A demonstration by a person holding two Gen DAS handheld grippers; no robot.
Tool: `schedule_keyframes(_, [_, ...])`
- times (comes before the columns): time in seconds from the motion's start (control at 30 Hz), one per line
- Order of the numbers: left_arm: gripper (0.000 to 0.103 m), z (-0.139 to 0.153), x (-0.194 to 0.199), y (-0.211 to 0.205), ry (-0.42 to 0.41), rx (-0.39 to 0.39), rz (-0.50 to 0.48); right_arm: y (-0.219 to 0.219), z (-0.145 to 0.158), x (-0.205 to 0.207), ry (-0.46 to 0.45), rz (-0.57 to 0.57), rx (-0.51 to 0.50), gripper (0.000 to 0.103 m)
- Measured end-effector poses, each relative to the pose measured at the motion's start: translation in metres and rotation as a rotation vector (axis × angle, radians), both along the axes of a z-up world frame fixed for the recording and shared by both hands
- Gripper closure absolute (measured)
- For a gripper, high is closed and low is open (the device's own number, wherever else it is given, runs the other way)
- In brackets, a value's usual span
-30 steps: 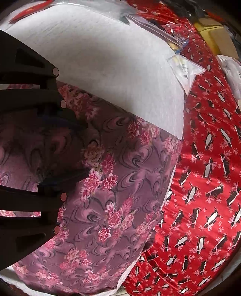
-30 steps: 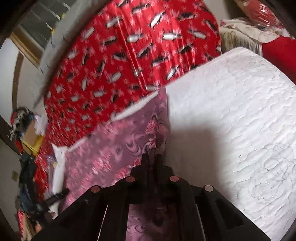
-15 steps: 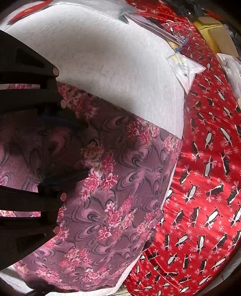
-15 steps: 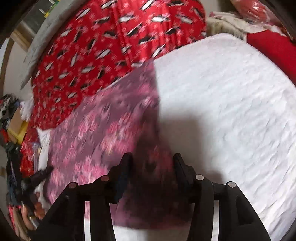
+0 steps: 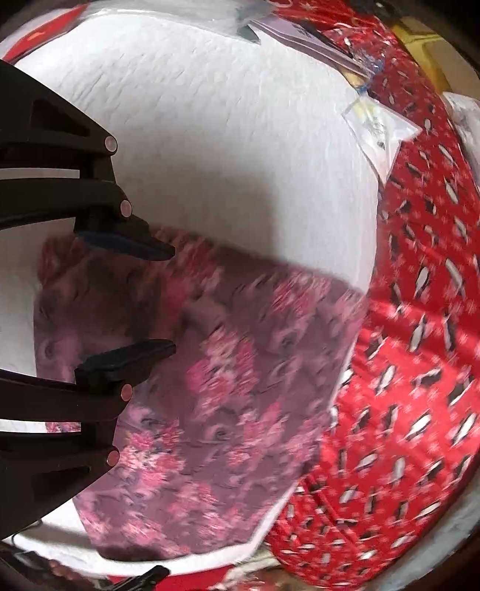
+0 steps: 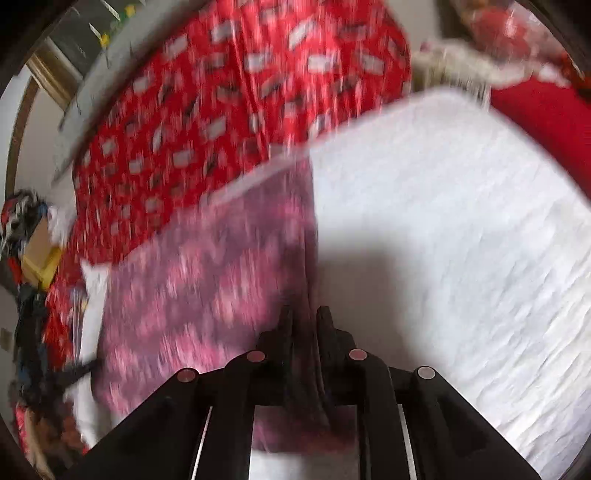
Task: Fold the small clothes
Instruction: 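Release the shirt and smooth the folded stack with both grippers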
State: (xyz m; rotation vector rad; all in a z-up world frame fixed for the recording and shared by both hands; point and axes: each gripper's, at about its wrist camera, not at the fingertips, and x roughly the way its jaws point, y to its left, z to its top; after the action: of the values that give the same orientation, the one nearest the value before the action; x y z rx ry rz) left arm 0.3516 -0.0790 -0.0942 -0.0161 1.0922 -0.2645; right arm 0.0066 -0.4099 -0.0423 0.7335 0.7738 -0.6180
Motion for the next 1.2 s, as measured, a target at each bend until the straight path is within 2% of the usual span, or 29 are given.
schedule_keyframes(0.1, [0.061, 0.020, 0.024, 0.004, 0.005, -0.088, 0.017, -0.010, 0.004, 0.018, -0.071, -0.007, 0.024, 0.077])
schedule_keyframes(0.2, [0.059, 0.024, 0.044, -0.010, 0.019, -0.099, 0.026, -0.012, -0.002, 0.049, -0.090, 0.032, 0.022, 0.077])
schedule_keyframes(0.27, [0.059, 0.015, 0.053, -0.025, 0.013, -0.036, 0.025, -0.011, -0.017, 0.063, -0.060, 0.044, 0.008, 0.078])
schedule_keyframes(0.33, [0.059, -0.007, 0.058, -0.042, 0.033, 0.041, 0.011, -0.014, -0.046, 0.072, 0.049, 0.053, 0.009, 0.076])
schedule_keyframes(0.37, [0.058, -0.023, 0.058, -0.050, 0.062, 0.091, 0.006, -0.015, -0.061, 0.073, 0.074, 0.067, 0.025, 0.076])
schedule_keyframes(0.4, [0.056, -0.029, 0.055, -0.054, 0.033, 0.122, 0.005, -0.012, -0.058, 0.069, 0.032, 0.060, -0.012, 0.076])
schedule_keyframes(0.43, [0.052, -0.029, 0.049, -0.058, -0.019, 0.155, 0.000, -0.012, -0.058, 0.069, 0.037, 0.060, -0.006, 0.076])
schedule_keyframes(0.5, [0.052, -0.027, 0.046, -0.062, -0.049, 0.189, -0.026, -0.013, -0.051, 0.071, 0.064, 0.069, 0.005, 0.076])
schedule_keyframes(0.57, [0.055, -0.023, 0.048, -0.057, -0.018, 0.150, -0.021, -0.014, -0.044, 0.070, 0.076, 0.076, -0.008, 0.076])
schedule_keyframes(0.67, [0.055, -0.018, 0.053, -0.050, 0.031, 0.077, -0.015, -0.021, -0.033, 0.063, 0.045, 0.046, -0.026, 0.071])
schedule_keyframes(0.8, [0.055, -0.001, 0.059, -0.052, 0.006, 0.083, -0.028, -0.051, -0.035, 0.047, 0.044, -0.098, -0.016, 0.058])
schedule_keyframes(0.83, [0.055, 0.004, 0.060, -0.055, -0.006, 0.091, -0.038, -0.058, -0.038, 0.045, 0.055, -0.114, 0.002, 0.053])
schedule_keyframes(0.9, [0.054, 0.010, 0.062, -0.065, -0.019, 0.096, -0.067, -0.073, -0.052, 0.052, 0.117, -0.099, 0.083, 0.053])
schedule_keyframes(0.97, [0.054, 0.009, 0.064, -0.076, -0.017, 0.086, -0.096, -0.074, -0.048, 0.060, 0.089, -0.038, 0.059, 0.059])
schedule_keyframes(1.03, [0.054, 0.003, 0.069, -0.086, -0.002, 0.085, -0.102, -0.072, -0.042, 0.069, 0.041, 0.027, 0.041, 0.097])
schedule_keyframes(1.07, [0.054, -0.005, 0.073, -0.091, 0.021, 0.093, -0.097, -0.070, -0.042, 0.073, 0.054, 0.042, 0.016, 0.101])
schedule_keyframes(1.13, [0.054, -0.024, 0.080, -0.097, 0.070, 0.131, -0.084, -0.069, -0.048, 0.083, 0.144, 0.054, -0.040, 0.102])
schedule_keyframes(1.17, [0.052, -0.028, 0.081, -0.098, 0.063, 0.144, -0.082, -0.069, -0.055, 0.087, 0.206, 0.061, -0.055, 0.103])
schedule_keyframes(1.2, [0.052, -0.027, 0.079, -0.100, 0.037, 0.155, -0.085, -0.069, -0.057, 0.088, 0.215, 0.071, -0.055, 0.103])
